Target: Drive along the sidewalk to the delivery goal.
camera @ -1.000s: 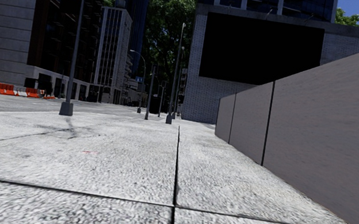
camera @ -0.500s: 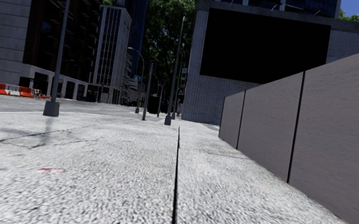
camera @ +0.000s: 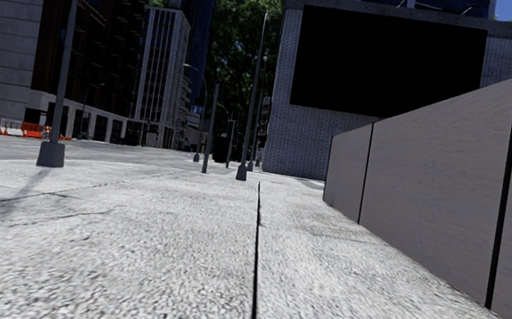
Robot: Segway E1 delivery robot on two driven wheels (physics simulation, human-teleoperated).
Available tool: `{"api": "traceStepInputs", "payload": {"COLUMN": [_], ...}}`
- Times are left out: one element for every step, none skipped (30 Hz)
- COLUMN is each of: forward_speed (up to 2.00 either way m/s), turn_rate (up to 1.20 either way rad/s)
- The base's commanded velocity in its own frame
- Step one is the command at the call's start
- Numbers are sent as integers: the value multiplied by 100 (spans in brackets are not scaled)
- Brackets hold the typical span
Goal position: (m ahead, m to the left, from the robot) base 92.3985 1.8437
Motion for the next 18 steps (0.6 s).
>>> {"api": "traceStepInputs", "payload": {"forward_speed": [200,200,200,200,200,200,200,199,199,199,199,199,199,199,199,199,199,199], "turn_rate": [0,0,0,0,0,0,0,0,0,0,0,0,0,0,-7,-18,-24,-24]}}
